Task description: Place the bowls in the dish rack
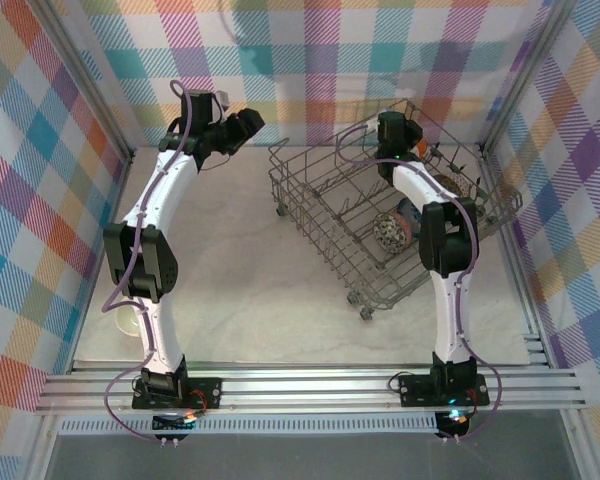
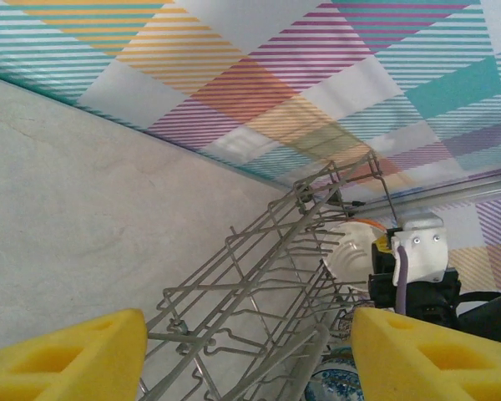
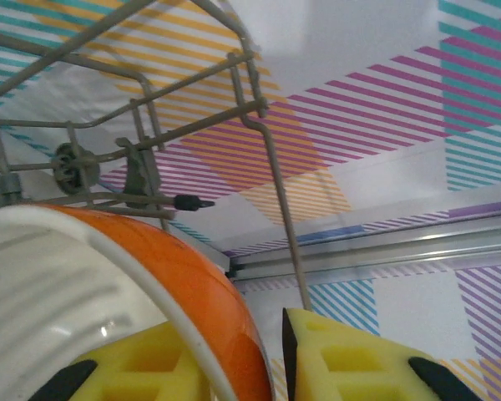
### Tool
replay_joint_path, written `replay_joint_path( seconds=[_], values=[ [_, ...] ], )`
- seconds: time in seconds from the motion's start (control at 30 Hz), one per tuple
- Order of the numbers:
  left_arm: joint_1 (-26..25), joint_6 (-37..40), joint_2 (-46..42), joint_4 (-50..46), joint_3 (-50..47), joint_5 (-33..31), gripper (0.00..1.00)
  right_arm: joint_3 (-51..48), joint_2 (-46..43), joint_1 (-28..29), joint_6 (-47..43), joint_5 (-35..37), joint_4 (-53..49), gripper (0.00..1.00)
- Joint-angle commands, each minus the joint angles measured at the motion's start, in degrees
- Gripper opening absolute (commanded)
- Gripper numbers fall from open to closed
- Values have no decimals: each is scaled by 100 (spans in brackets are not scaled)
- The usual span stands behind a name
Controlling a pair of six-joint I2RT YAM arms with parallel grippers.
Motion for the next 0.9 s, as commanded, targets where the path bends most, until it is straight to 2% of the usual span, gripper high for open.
replay_joint_path(
  seconds=[0.0, 0.1, 0.3, 0.43, 0.6, 0.7, 0.87],
  values=[
    [69, -55, -172, 81, -59, 37, 66, 330, 65, 34, 109, -40, -85, 29],
    [61, -48, -174, 30, -57, 9, 66, 476, 88, 50, 211, -31, -280, 40],
    [75, -51, -246, -71, -115, -83, 66, 812, 82, 56, 629, -48, -877, 69],
    [61, -58, -354, -313, -110, -273, 67, 1110, -9, 51, 1138, -258, -1656, 83],
    [69, -6, -542, -952, -35, -625, 68, 1276, -160, 8, 1801, -658, -2532, 91],
    [69, 127, -715, -1320, -69, -843, 68, 1277, -273, -34, 2077, -1074, -2909, 100],
    [60, 372, -1119, -1868, -381, -1196, 69, 1086, -593, -41, 2353, -1434, -3162, 99]
  ],
)
